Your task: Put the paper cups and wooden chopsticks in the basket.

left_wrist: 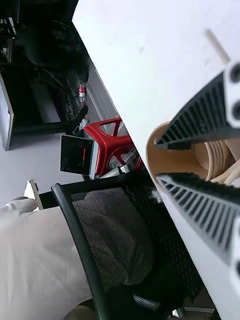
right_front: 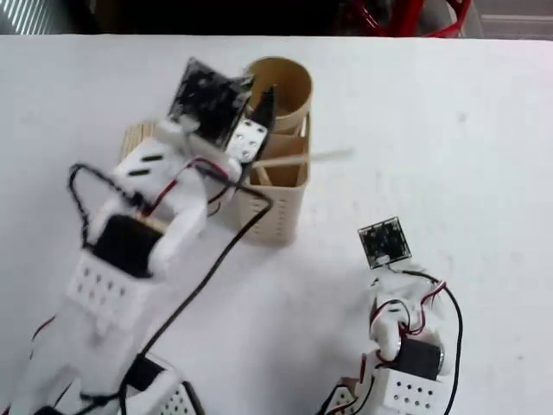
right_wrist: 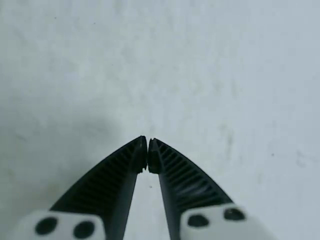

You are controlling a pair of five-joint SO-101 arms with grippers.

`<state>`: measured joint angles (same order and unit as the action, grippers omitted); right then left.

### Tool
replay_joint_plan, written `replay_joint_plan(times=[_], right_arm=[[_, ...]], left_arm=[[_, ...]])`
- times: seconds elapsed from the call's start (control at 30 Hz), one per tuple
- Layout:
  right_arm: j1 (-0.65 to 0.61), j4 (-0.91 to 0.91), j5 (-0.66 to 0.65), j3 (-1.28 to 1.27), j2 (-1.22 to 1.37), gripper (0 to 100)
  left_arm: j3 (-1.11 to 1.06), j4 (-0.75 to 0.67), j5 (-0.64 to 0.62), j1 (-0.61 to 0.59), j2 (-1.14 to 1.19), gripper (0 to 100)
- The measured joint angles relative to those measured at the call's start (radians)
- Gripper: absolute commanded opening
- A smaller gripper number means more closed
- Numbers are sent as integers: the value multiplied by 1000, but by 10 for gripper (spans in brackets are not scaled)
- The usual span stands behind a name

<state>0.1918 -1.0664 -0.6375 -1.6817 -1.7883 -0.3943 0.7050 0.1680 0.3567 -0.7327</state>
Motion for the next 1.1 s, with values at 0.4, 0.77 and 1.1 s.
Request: replay_joint_plan(times=[0.4, 0.77, 1.1], right_arm=[[0, 0, 0, 0, 0, 18], [0, 0, 0, 0, 0, 18], [0, 0, 0, 0, 0, 18]], left_arm=[[-135, 29, 0, -176, -80, 89], [-388, 29, 132, -551, -80, 90], [-577, -54, 351, -605, -78, 217]])
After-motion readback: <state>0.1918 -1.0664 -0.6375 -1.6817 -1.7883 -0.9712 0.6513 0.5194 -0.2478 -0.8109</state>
